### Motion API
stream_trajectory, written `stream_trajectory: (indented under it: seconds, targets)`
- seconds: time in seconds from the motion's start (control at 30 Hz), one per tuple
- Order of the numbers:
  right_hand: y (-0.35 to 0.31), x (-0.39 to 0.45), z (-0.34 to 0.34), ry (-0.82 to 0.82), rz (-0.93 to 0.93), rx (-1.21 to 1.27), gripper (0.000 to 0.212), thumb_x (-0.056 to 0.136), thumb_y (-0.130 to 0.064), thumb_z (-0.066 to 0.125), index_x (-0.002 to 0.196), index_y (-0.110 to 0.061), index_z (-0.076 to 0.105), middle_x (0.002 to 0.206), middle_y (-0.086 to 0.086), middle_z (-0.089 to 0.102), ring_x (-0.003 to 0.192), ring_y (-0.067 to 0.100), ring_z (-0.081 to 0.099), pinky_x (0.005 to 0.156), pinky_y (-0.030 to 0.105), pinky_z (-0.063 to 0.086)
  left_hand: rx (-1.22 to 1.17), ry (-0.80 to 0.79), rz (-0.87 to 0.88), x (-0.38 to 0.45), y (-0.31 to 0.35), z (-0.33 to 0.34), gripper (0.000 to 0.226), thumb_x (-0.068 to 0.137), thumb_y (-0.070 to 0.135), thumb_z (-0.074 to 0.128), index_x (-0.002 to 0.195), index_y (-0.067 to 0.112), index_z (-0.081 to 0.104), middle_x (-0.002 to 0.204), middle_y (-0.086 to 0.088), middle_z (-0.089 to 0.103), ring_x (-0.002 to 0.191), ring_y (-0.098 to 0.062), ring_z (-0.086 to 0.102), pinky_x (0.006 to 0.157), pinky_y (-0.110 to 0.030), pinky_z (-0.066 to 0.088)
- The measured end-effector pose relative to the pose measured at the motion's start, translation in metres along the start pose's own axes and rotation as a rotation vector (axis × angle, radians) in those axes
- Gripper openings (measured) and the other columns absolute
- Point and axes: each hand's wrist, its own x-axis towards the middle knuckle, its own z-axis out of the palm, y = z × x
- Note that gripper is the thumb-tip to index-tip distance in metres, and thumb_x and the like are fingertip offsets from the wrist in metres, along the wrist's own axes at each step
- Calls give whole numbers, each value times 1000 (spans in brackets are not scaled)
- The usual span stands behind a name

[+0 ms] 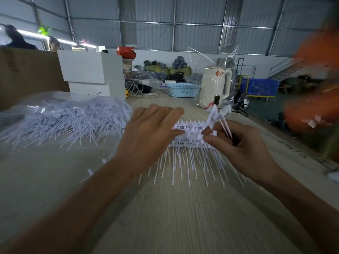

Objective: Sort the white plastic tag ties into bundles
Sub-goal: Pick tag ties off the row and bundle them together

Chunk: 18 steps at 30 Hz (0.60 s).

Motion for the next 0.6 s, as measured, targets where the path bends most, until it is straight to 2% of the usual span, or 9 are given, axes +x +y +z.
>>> stream_trajectory:
  seconds: [0.07, 0.13, 0.17, 0.2, 0.27, 0.3, 0.37, 0.5, 0.6]
  targets:
    - [-1, 0, 1, 24, 20, 25, 22, 85, -31, 67, 71, -49, 66, 57, 9, 38, 53, 11, 39, 61, 27, 43, 96, 24, -52, -1, -8, -2, 38, 87, 30, 72, 114, 2, 69, 109, -17, 72, 96, -35, 67, 82, -46, 50]
    - [-2, 0, 1, 59, 76, 39, 9, 85, -36, 65, 81, -41, 72, 72, 24, 57, 62, 31, 55, 63, 37, 48, 182, 69, -97, 0, -15, -4, 35, 89, 28, 73, 115, 5, 69, 114, -15, 71, 102, -36, 65, 85, -47, 45]
    - [-1, 0, 1, 82, 92, 38, 9, 85, -39, 64, 84, -36, 73, 76, 21, 63, 66, 33, 59, 64, 37, 49, 216, 78, -126, 1, -17, -6, 36, 89, 29, 72, 117, 7, 68, 118, -14, 69, 105, -36, 64, 88, -47, 43]
    - [1, -1, 1, 100, 97, 42, 13, 86, -41, 63, 84, -33, 73, 72, 10, 65, 62, 25, 58, 60, 29, 48, 249, 71, -147, 2, -19, -7, 37, 90, 33, 71, 119, 10, 67, 122, -13, 68, 109, -37, 61, 90, -49, 41]
    - [3, 0, 2, 106, 111, 100, 17, 89, -41, 58, 85, -30, 70, 59, -8, 54, 51, 5, 46, 54, 14, 39, 329, 34, -172, 4, -19, -11, 40, 92, 41, 66, 120, 14, 66, 130, -12, 63, 117, -38, 57, 96, -52, 37]
    - [4, 0, 2, 109, 138, 141, 18, 90, -41, 57, 83, -30, 69, 56, -11, 47, 50, 3, 40, 53, 13, 36, 370, 19, -180, 5, -20, -13, 41, 92, 45, 64, 120, 15, 66, 133, -13, 61, 121, -38, 54, 98, -53, 34]
    - [7, 1, 1, 138, 211, 226, 24, 91, -42, 54, 76, -29, 68, 55, -8, 38, 49, 6, 33, 50, 18, 32, 422, 4, -194, 8, -20, -17, 44, 93, 51, 61, 119, 16, 65, 136, -14, 58, 126, -38, 51, 102, -54, 29]
    - [12, 3, 0, 174, 298, 359, 44, 93, -42, 53, 79, 0, 52, 56, -6, 31, 49, 10, 25, 47, 20, 29, 522, 29, -138, 10, -16, -24, 52, 91, 60, 57, 119, 17, 64, 141, -14, 55, 130, -37, 50, 107, -57, 30]
    - [10, 3, -3, 211, 339, 469, 33, 93, -43, 54, 72, -17, 54, 57, -8, 30, 49, 9, 24, 47, 18, 26, 632, 62, -114, 12, -18, -30, 51, 89, 63, 58, 114, 19, 64, 141, -11, 56, 131, -34, 50, 109, -54, 25]
